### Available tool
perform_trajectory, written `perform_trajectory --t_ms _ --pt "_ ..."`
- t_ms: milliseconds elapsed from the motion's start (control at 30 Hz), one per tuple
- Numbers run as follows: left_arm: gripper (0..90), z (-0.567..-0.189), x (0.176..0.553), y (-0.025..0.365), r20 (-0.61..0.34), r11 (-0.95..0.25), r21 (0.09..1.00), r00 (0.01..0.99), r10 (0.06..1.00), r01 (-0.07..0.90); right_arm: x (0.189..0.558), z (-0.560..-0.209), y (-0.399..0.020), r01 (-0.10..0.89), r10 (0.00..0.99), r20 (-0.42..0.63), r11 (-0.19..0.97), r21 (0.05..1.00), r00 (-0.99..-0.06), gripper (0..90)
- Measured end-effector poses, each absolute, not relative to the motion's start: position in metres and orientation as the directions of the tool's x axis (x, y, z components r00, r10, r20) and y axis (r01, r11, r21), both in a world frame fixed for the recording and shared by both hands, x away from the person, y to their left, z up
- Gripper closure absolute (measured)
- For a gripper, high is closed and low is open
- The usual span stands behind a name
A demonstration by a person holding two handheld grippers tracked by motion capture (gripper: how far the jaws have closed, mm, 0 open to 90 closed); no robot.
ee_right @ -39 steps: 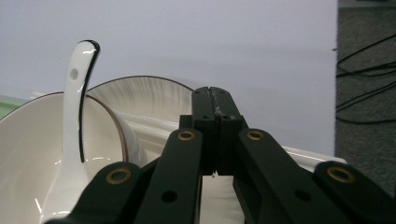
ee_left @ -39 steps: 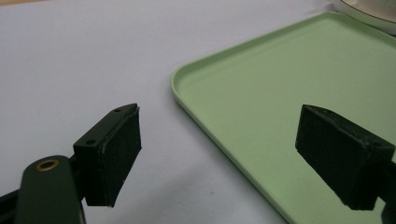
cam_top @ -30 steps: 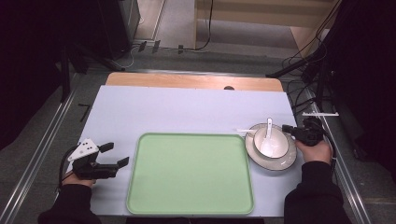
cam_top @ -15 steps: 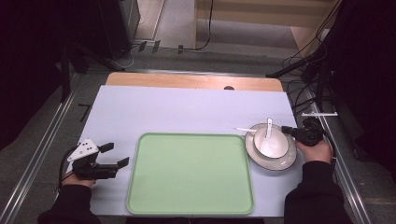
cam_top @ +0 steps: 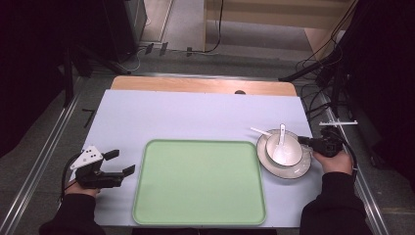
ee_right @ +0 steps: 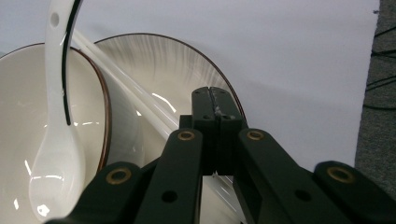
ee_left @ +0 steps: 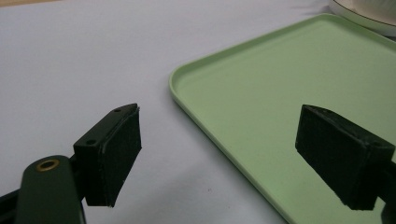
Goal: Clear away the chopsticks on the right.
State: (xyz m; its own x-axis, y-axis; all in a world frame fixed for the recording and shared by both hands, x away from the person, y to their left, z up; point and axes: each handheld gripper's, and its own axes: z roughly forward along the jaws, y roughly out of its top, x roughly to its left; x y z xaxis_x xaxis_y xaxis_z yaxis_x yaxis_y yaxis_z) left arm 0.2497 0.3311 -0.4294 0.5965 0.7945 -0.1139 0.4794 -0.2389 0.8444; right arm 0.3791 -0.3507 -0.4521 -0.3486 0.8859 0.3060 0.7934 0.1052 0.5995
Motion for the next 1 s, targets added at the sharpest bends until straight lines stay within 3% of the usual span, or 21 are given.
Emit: perform_trajectory --t_ms 1000 --pt "14.1 -0.429 0.25 0.332 -0.117 -0.235 0.846 0.597 0.793 0.479 0.357 -0.447 -0.356 0.788 0.878 0.309 0.114 0.605 -0.365 88.9"
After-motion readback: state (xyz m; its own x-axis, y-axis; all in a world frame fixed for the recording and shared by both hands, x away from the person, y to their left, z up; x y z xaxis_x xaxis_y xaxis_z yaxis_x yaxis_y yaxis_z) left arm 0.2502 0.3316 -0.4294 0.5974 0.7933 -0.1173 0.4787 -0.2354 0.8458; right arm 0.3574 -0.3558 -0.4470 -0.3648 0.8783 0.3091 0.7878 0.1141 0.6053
